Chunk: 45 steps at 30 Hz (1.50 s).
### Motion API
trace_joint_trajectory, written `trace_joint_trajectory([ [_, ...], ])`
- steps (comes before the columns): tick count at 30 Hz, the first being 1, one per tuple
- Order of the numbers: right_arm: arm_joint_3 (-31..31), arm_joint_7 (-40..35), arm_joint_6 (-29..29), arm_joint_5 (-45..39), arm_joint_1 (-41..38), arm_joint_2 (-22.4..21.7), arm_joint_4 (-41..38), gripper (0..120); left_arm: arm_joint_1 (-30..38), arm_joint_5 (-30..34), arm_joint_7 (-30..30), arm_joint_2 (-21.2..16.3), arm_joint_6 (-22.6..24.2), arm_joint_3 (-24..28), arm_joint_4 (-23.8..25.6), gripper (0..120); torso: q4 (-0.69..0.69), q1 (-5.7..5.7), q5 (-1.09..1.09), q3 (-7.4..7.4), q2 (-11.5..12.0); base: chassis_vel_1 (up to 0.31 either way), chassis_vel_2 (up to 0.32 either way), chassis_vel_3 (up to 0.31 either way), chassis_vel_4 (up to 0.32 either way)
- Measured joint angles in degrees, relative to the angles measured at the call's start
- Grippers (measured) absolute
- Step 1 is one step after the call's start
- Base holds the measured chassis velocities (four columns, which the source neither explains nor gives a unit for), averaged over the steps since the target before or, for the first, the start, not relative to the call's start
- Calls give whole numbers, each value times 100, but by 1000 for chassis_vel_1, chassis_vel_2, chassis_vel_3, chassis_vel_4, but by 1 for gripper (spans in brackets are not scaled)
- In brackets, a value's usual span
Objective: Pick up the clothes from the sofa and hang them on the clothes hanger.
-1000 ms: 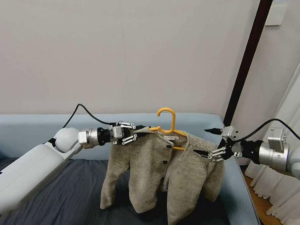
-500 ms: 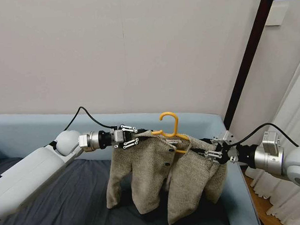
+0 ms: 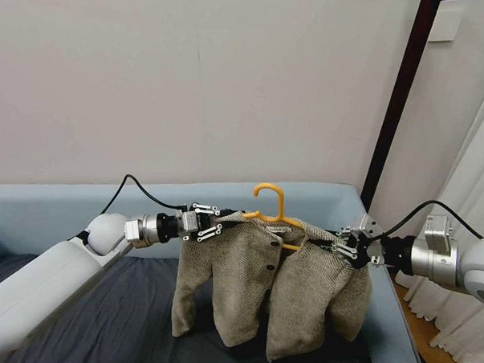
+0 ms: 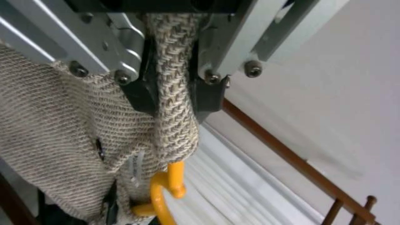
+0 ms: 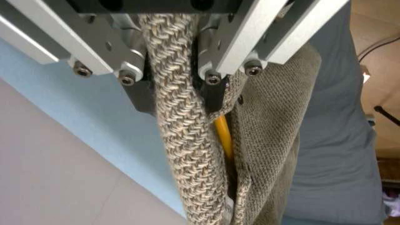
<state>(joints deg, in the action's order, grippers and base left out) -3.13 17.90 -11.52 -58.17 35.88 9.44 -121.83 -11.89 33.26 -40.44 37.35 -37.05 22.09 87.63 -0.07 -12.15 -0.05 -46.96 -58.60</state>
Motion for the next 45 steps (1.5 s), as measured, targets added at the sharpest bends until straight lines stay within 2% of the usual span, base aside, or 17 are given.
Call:
trace_joint_trajectory([
  [1, -1, -1, 9, -3, 13, -5, 27, 10, -32, -15, 89, -39, -2, -15, -1, 20, 0, 0, 1, 0, 0, 0, 0, 0, 0],
  [3, 2, -7, 15, -22, 22, -8, 44, 9, -62, -25, 141, -70, -8, -33, 8, 23, 1, 0, 1, 0, 0, 0, 0, 0, 0],
  [11, 20, -99, 36, -228, 28, 64, 52, 8, -194, -82, 541, -285, -38, -179, 148, 55, -1, 0, 0, 0, 0, 0, 0, 0, 0],
  [12, 20, -99, 36, -228, 28, 64, 52, 8, -194, -82, 541, -285, -38, -179, 148, 55, -1, 0, 0, 0, 0, 0, 0, 0, 0],
  [15, 45, -181, 22, -370, 17, 117, 49, 8, -515, -129, 713, -418, -50, -453, 323, 71, 0, 0, 1, 0, 0, 0, 0, 0, 0],
  [16, 45, -181, 22, -370, 17, 117, 49, 8, -515, -129, 713, -418, -50, -453, 323, 71, 0, 0, 1, 0, 0, 0, 0, 0, 0],
  [20, 117, -259, 5, -511, 0, 107, 50, 8, -1393, -263, 728, -616, -51, -1148, 641, 89, 1, 0, 0, 0, 0, 0, 0, 0, 0],
  [23, 147, -312, -5, -587, -21, 109, 56, 8, -1844, -361, 747, -663, -46, -1490, 778, 95, 2, 0, 0, 0, 0, 0, 0, 0, 0],
  [24, 173, -377, -28, -670, -35, 122, 55, 8, -2237, -441, 827, -682, -16, -1767, 880, 98, 2, 0, 0, 0, 0, 0, 0, 0, 0],
  [26, 227, -507, -77, -839, -45, 159, 21, 8, -2746, -495, 1031, -674, 68, -2065, 1041, 100, 1, 0, 0, 0, 0, 0, 0, 0, 0],
  [27, 227, -507, -77, -839, -45, 159, 21, 8, -2746, -495, 1031, -674, 68, -2065, 1041, 100, 1, 0, 0, 0, 0, 0, 0, 0, 0],
  [31, 368, -954, -221, -1282, -44, 244, -183, 8, -3538, -537, 1781, -540, 418, -2371, 1450, 100, 2, 0, 1, 0, 0, 0, 0, 0, 0],
  [32, 368, -954, -221, -1282, -44, 244, -183, 8, -3538, -537, 1781, -540, 418, -2371, 1450, 100, 2, 0, 1, 0, 0, 0, 0, 0, 0],
  [36, 464, -1591, -425, -1899, -77, 327, -535, 8, -3669, -629, 2531, -177, 692, -2281, 1640, 100, -1, 0, 1, 0, 0, 0, 0, 0, 0],
  [37, 464, -1591, -425, -1899, -77, 327, -535, 8, -3669, -629, 2531, -177, 692, -2281, 1640, 100, -1, 0, 1, 0, 0, 0, 0, 0, 0],
  [40, 510, -2015, -565, -2267, -92, 382, -820, 8, -3613, -683, 3097, 160, 966, -2145, 1699, 100, -1, 0, 0, 0, 0, 0, 0, 0, 0],
  [45, 515, -2183, -595, -2374, -137, 426, -920, 8, -3620, -608, 3432, 402, 1240, -2001, 1693, 100, 0, 0, 1, 0, 0, 0, 0, 0, 0],
])
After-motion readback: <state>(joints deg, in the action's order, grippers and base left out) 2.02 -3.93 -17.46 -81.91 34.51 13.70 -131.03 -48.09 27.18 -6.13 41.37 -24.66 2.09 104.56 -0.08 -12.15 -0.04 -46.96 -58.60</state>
